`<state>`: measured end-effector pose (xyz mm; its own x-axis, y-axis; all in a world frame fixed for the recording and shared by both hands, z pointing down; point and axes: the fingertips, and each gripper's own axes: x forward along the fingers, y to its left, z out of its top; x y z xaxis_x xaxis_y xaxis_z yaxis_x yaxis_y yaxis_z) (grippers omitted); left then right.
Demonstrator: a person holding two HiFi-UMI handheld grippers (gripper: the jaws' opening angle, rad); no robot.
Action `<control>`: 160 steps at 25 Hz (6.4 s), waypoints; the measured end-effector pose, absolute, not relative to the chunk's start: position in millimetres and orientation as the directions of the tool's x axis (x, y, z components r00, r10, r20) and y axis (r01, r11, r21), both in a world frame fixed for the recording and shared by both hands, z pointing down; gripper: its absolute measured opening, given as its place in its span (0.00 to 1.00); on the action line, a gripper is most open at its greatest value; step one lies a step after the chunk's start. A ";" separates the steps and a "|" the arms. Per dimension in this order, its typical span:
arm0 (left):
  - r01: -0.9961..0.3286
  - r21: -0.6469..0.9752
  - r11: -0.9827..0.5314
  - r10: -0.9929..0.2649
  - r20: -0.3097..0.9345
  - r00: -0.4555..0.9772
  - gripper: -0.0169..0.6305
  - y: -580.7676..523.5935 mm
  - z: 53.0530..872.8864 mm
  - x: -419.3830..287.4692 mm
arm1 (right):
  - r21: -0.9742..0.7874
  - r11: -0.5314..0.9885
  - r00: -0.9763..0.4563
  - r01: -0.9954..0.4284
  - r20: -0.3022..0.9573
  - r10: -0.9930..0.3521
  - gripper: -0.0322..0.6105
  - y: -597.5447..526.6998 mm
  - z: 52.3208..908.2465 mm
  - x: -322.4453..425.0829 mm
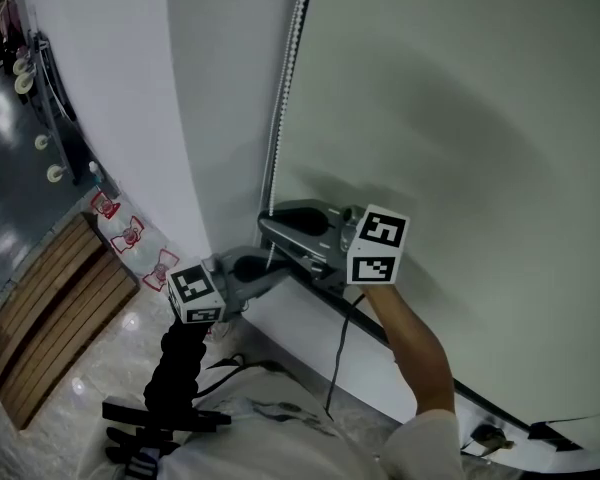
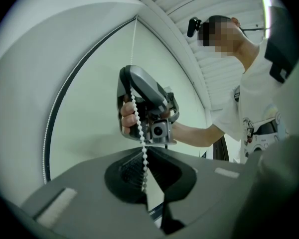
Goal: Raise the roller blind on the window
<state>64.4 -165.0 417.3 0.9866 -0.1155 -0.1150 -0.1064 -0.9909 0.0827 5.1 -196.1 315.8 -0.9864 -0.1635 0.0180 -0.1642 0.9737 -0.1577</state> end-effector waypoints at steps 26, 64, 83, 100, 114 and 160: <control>-0.089 0.070 -0.994 -0.096 -0.112 0.989 0.02 -154.5 446.0 56.7 | 0.193 0.962 -0.965 -0.194 -0.215 -0.152 0.29 -227.7 102.2 3.2; -0.080 0.093 -0.992 -0.090 -0.104 0.990 0.02 -158.2 421.2 64.6 | 0.122 0.974 -0.971 -0.190 -0.167 -0.169 0.07 -229.3 72.3 1.4; -0.095 0.083 -0.992 -0.103 -0.094 0.990 0.02 -162.6 422.8 58.4 | -0.041 0.987 -0.988 -0.155 -0.005 -0.155 0.07 -209.8 249.0 -10.2; -0.125 0.089 -0.988 -0.131 -0.064 0.989 0.02 -167.5 430.3 57.3 | -0.220 0.968 -0.990 -0.121 0.100 -0.100 0.07 -193.2 363.6 -10.8; -0.113 0.082 -0.990 -0.120 -0.082 0.989 0.02 -164.8 425.8 56.6 | -0.010 0.993 -0.993 -0.114 -0.030 -0.115 0.29 -209.8 263.3 -7.7; -0.121 0.082 -0.989 -0.128 -0.084 0.988 0.02 -166.2 429.6 59.8 | 0.146 0.970 -0.949 -0.196 -0.276 -0.151 0.12 -251.7 60.9 6.5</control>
